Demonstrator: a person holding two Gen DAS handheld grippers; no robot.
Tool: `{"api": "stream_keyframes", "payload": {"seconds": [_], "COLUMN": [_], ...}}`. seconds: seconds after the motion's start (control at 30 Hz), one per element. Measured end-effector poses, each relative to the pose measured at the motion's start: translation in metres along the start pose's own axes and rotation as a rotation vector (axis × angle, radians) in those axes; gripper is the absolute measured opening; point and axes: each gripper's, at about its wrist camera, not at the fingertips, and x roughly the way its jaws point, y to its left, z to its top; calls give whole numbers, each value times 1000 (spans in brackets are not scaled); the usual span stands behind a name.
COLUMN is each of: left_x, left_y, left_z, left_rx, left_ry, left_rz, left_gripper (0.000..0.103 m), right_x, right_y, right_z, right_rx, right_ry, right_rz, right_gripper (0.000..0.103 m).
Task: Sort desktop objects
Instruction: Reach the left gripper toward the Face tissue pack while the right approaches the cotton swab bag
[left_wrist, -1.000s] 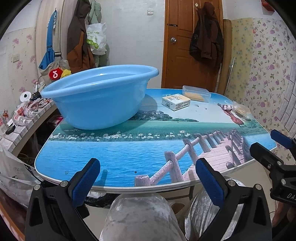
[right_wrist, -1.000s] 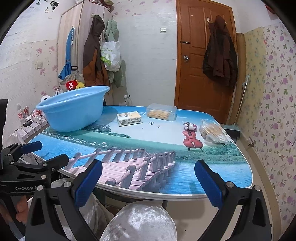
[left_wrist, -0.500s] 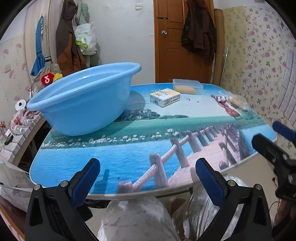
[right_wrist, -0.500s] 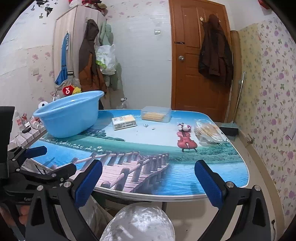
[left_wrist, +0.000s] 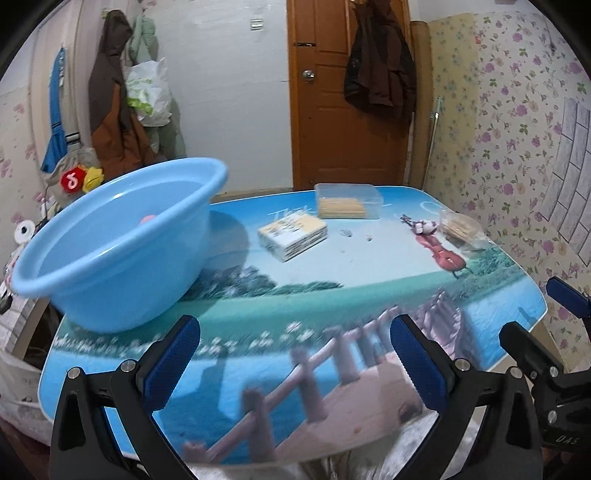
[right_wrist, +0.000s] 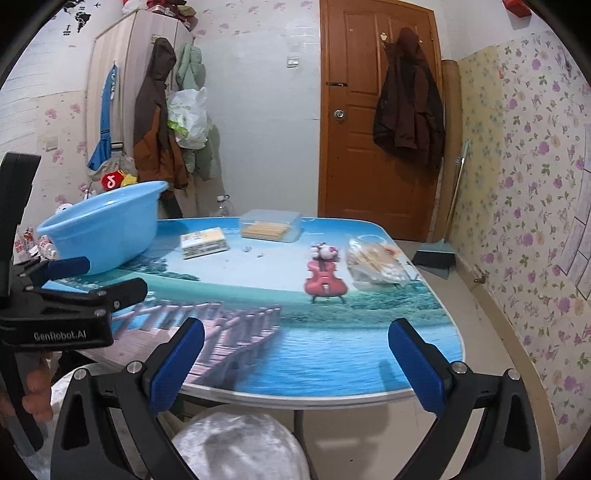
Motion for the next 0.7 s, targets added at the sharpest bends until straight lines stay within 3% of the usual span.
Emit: {"api": "stream_keyframes", "payload": {"seconds": [0.2, 0.7], "left_x": [22, 96], "left_y": [-16, -29], "left_z": [17, 67], "left_rx": [53, 102], "left_ry": [20, 176], "left_rz": [-35, -121], "left_gripper": [103, 103], "right_x": [13, 67], "right_y": [-29, -82], "right_z": [14, 62], "right_rx": [8, -12], "right_ry": [-13, 84], "right_rz": [-17, 119], "right_gripper": [100, 100]}}
